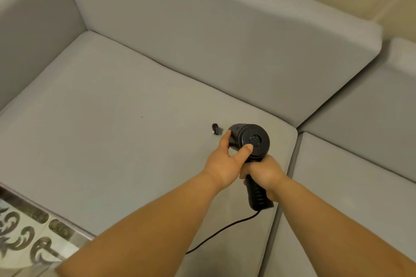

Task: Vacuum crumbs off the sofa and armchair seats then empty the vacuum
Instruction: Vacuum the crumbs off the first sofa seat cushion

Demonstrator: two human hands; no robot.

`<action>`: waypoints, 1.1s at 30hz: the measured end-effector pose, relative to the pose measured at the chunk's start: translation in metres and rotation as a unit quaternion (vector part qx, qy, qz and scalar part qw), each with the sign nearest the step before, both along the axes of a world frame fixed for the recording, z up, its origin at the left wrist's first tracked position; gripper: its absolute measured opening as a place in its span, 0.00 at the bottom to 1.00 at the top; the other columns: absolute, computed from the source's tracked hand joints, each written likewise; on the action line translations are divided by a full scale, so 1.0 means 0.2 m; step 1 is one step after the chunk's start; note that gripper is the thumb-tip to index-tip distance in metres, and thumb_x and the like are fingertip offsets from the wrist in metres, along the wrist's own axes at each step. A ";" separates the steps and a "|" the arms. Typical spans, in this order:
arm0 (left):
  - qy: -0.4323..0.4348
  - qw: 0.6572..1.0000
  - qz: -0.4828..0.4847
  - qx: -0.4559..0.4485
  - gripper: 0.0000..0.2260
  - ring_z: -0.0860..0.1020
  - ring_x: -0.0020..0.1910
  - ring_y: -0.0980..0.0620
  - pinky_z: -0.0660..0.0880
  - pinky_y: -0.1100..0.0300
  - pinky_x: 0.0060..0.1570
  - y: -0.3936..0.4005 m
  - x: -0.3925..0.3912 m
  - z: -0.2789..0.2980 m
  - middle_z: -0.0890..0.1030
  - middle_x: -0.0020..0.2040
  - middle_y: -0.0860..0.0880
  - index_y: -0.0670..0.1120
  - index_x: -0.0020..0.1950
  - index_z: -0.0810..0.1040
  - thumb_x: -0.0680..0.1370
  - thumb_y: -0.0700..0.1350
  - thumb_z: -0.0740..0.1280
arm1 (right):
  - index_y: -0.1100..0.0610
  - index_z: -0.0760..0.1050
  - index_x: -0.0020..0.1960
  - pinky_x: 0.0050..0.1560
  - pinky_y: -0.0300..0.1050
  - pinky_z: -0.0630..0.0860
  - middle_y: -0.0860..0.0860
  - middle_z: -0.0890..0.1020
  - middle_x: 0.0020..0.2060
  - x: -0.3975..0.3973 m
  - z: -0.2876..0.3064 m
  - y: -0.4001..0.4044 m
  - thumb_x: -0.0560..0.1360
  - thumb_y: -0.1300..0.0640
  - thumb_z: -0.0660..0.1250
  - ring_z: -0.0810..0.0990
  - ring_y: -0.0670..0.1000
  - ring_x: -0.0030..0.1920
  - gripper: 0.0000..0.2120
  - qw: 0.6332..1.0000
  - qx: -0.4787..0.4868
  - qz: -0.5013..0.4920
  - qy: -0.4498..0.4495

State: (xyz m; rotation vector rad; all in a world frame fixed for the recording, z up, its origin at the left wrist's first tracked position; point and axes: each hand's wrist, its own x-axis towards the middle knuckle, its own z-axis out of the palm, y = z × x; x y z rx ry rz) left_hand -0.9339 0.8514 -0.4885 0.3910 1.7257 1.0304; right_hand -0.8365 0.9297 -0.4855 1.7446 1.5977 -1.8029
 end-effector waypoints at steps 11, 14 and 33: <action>-0.003 1.000 0.022 -0.016 0.34 0.68 0.63 0.56 0.63 0.63 0.55 -0.13 0.39 0.02 0.69 0.71 0.51 0.58 0.77 0.51 0.76 0.59 0.64 | 0.64 0.78 0.46 0.42 0.52 0.75 0.60 0.78 0.36 0.37 -0.02 -0.10 0.63 0.71 0.70 0.77 0.59 0.38 0.12 0.999 -0.005 0.036 0.011; 0.003 0.999 0.026 -0.020 0.34 0.67 0.59 0.57 0.64 0.63 0.54 -0.17 0.53 0.02 0.70 0.70 0.51 0.58 0.77 0.51 0.76 0.59 0.64 | 0.63 0.77 0.46 0.43 0.53 0.76 0.60 0.79 0.37 0.51 -0.03 -0.14 0.63 0.70 0.70 0.77 0.59 0.39 0.12 0.999 -0.015 0.040 0.017; 0.012 0.999 0.043 -0.009 0.33 0.68 0.58 0.59 0.65 0.62 0.57 -0.29 0.82 0.07 0.70 0.69 0.52 0.58 0.76 0.54 0.75 0.59 0.66 | 0.62 0.78 0.45 0.43 0.53 0.78 0.59 0.80 0.38 0.80 0.02 -0.26 0.60 0.68 0.70 0.78 0.59 0.38 0.14 0.998 0.009 0.048 0.027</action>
